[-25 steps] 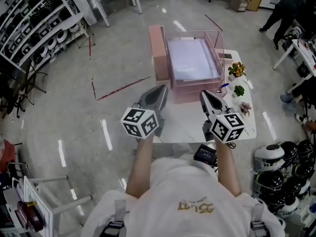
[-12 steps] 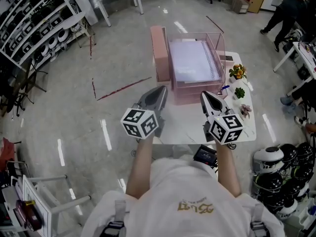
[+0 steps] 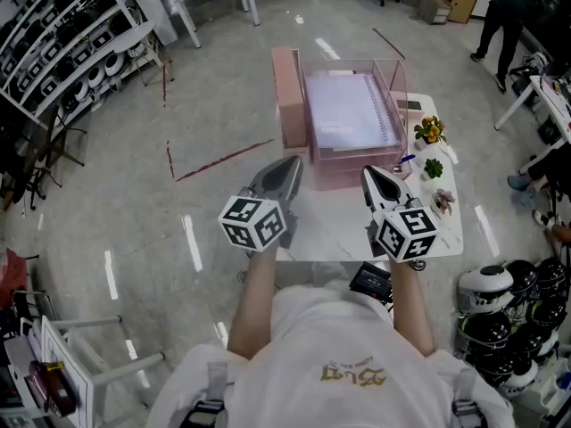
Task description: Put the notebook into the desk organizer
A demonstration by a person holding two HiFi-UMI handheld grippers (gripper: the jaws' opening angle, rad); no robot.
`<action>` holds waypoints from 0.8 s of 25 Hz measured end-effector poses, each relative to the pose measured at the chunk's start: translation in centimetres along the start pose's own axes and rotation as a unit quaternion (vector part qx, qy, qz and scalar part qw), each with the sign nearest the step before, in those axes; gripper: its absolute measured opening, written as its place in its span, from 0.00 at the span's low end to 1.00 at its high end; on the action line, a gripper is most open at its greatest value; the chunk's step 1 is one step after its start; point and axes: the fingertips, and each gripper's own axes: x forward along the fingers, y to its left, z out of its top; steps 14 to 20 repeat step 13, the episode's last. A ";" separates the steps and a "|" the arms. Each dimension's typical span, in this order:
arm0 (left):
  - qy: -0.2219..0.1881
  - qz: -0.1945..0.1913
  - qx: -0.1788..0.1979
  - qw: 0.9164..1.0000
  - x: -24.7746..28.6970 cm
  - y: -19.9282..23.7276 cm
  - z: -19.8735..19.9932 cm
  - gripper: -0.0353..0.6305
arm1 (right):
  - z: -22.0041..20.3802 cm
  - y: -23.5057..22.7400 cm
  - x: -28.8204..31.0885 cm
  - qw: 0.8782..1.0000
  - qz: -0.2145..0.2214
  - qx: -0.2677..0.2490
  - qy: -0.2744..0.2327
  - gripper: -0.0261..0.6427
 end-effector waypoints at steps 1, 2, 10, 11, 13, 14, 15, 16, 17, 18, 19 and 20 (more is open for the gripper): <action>0.000 0.000 0.000 1.000 0.0 0.0 0.0 0.08 | 0.0 0.1 0.0 1.000 0.000 0.000 0.000 0.06; 0.000 0.000 0.000 1.000 -0.1 0.0 0.0 0.08 | 0.0 0.1 -0.1 1.000 0.001 -0.001 0.000 0.06; 0.003 -0.001 -0.001 1.000 -0.1 -0.4 -0.4 0.08 | -0.3 0.2 -0.4 1.000 0.005 0.002 0.001 0.06; 0.003 -0.002 -0.001 1.000 0.0 -0.4 -0.5 0.08 | -0.3 0.2 -0.4 1.000 0.006 0.002 0.001 0.06; 0.003 -0.003 -0.001 1.000 0.1 -0.5 -0.6 0.08 | -0.4 0.1 -0.4 1.000 0.007 0.003 0.000 0.06; 0.003 -0.003 -0.001 1.000 0.1 -0.5 -0.6 0.08 | -0.4 0.1 -0.4 1.000 0.007 0.003 0.000 0.06; 0.003 -0.003 -0.001 1.000 0.1 -0.5 -0.6 0.08 | -0.4 0.1 -0.4 1.000 0.007 0.003 0.000 0.06; 0.003 -0.003 -0.001 1.000 0.1 -0.5 -0.6 0.08 | -0.4 0.1 -0.4 1.000 0.007 0.003 0.000 0.06; 0.003 -0.003 -0.001 1.000 0.1 -0.5 -0.6 0.08 | -0.4 0.1 -0.4 1.000 0.007 0.003 0.000 0.06; 0.003 -0.003 -0.001 1.000 0.1 -0.5 -0.6 0.08 | -0.4 0.1 -0.4 1.000 0.007 0.003 0.000 0.06; 0.003 -0.003 -0.001 1.000 0.1 -0.5 -0.6 0.08 | -0.4 0.1 -0.4 1.000 0.007 0.003 0.000 0.06; 0.003 -0.003 -0.001 1.000 0.1 -0.5 -0.6 0.08 | -0.4 0.1 -0.4 1.000 0.007 0.003 0.000 0.06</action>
